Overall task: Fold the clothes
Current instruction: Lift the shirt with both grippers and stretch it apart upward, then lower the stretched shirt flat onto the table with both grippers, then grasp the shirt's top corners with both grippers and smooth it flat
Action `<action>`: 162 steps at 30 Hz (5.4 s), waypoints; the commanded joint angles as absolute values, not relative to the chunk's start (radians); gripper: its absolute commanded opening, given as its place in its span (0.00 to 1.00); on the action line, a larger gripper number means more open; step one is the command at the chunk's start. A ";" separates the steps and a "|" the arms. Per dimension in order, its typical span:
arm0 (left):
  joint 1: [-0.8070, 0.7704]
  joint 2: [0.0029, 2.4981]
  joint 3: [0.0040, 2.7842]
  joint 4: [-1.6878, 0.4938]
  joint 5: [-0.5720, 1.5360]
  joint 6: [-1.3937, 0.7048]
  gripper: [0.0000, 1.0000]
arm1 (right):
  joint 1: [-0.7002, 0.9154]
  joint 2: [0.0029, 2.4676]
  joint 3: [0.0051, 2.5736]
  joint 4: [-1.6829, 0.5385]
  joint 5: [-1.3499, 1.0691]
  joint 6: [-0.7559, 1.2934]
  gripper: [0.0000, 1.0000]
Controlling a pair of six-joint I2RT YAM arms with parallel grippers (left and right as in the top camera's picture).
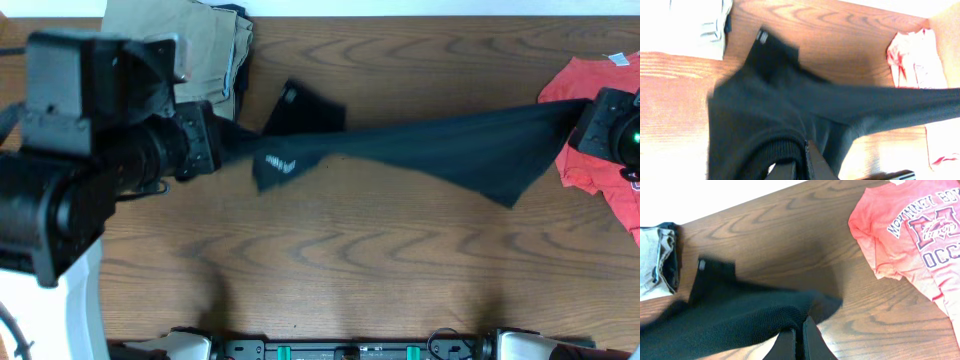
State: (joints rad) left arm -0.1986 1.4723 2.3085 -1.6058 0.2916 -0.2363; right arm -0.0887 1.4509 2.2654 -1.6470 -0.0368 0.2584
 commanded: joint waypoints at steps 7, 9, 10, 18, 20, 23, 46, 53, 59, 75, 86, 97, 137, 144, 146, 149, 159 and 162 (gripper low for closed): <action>-0.198 1.702 2.310 -1.408 0.276 -0.235 0.06 | -0.091 1.602 2.270 -1.469 -0.035 0.246 0.01; -0.198 1.768 2.310 -1.289 0.276 -0.233 0.06 | -0.091 1.640 2.270 -1.391 -0.035 0.246 0.01; -0.198 1.795 2.310 -1.223 0.276 -0.233 0.06 | -0.091 1.662 2.270 -1.336 -0.035 0.249 0.01; -0.181 1.844 2.455 -0.819 0.239 -0.213 0.06 | -0.152 1.730 2.385 -1.056 -0.075 0.252 0.01; -0.162 1.824 2.561 -0.825 0.212 -0.201 0.06 | -0.187 1.729 2.476 -1.086 -0.086 0.231 0.01; -0.113 1.794 2.692 -0.817 0.212 -0.195 0.06 | -0.247 1.729 2.600 -1.150 -0.087 0.204 0.01; -0.097 2.195 2.337 -1.407 0.367 -0.157 0.06 | -0.293 1.821 2.116 -1.365 -0.113 0.197 0.01; -0.097 2.038 2.338 -1.514 0.366 -0.150 0.06 | -0.294 1.738 2.116 -1.472 -0.139 0.197 0.01; -0.098 1.895 2.337 -1.683 0.365 -0.150 0.06 | -0.287 1.686 2.104 -1.581 -0.139 0.198 0.01; -0.104 1.634 1.850 -1.689 0.274 -0.150 0.06 | -0.266 1.279 1.455 -1.409 -0.232 0.213 0.01; -0.104 1.386 1.544 -1.674 0.242 -0.212 0.06 | -0.266 1.044 1.083 -1.378 -0.273 0.212 0.06; -0.104 1.253 1.336 -1.673 0.242 -0.245 0.88 | -0.266 1.041 1.030 -1.333 -0.274 0.212 0.99; -0.101 1.961 1.335 -0.968 0.234 -0.261 0.06 | -0.138 1.597 1.030 -0.925 -0.321 0.258 0.01; -0.091 1.987 1.334 -0.936 0.188 -0.268 0.06 | -0.047 1.654 1.030 -0.879 -0.291 0.302 0.01; -0.079 1.995 1.333 -0.937 0.186 -0.268 0.06 | -0.022 1.669 1.030 -0.877 -0.275 0.322 0.01; -0.056 2.018 1.330 -0.936 0.186 -0.284 0.06 | 0.003 1.678 1.030 -0.874 -0.265 0.345 0.01; 0.004 2.120 1.330 -0.928 0.186 -0.289 0.06 | 0.067 1.678 1.030 -0.855 -0.258 0.389 0.01; 0.010 2.120 1.330 -0.921 0.179 -0.290 0.06 | 0.076 1.678 1.030 -0.854 -0.252 0.393 0.01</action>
